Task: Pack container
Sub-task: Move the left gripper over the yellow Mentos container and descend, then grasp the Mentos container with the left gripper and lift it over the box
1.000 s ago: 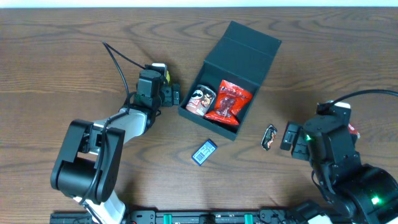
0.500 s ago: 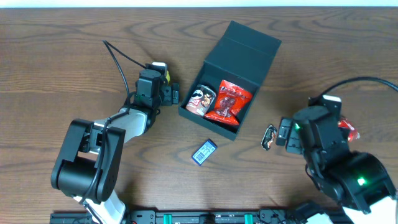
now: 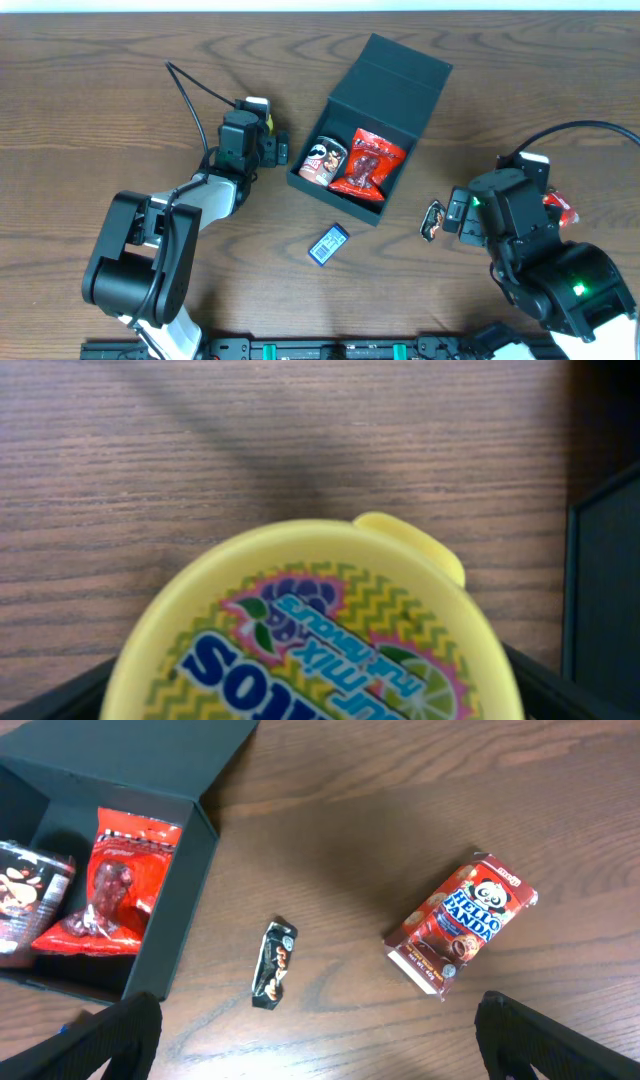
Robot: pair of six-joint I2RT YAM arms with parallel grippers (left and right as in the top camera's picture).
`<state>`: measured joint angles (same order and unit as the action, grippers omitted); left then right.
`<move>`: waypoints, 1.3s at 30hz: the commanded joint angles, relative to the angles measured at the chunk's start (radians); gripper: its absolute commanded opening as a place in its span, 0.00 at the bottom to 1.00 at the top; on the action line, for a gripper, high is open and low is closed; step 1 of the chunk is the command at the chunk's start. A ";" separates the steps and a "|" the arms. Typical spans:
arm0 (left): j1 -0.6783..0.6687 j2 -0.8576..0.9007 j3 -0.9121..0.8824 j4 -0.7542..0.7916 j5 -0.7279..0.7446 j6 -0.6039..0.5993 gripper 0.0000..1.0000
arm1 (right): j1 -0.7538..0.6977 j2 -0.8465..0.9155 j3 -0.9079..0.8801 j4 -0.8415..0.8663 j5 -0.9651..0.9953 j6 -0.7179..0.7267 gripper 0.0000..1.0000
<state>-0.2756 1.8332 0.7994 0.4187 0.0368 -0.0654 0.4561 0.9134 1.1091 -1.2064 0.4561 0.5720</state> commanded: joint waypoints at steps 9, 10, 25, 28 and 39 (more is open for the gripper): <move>0.000 0.011 0.023 0.012 -0.019 0.041 0.70 | 0.002 -0.006 -0.003 0.002 0.028 0.018 0.99; 0.000 0.011 0.023 0.012 -0.019 0.044 0.68 | 0.002 -0.006 -0.003 0.002 0.027 0.018 0.99; 0.000 0.011 0.023 0.013 -0.070 0.043 0.48 | 0.002 -0.006 -0.003 0.002 0.035 0.018 0.99; 0.000 0.011 0.023 0.014 -0.070 0.043 0.45 | 0.002 -0.006 -0.003 0.002 0.038 0.018 0.99; 0.000 0.002 0.023 0.005 -0.071 0.008 0.06 | 0.002 -0.006 -0.003 0.002 0.038 0.018 0.99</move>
<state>-0.2756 1.8332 0.8009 0.4255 -0.0082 -0.0307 0.4561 0.9134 1.1091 -1.2064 0.4686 0.5739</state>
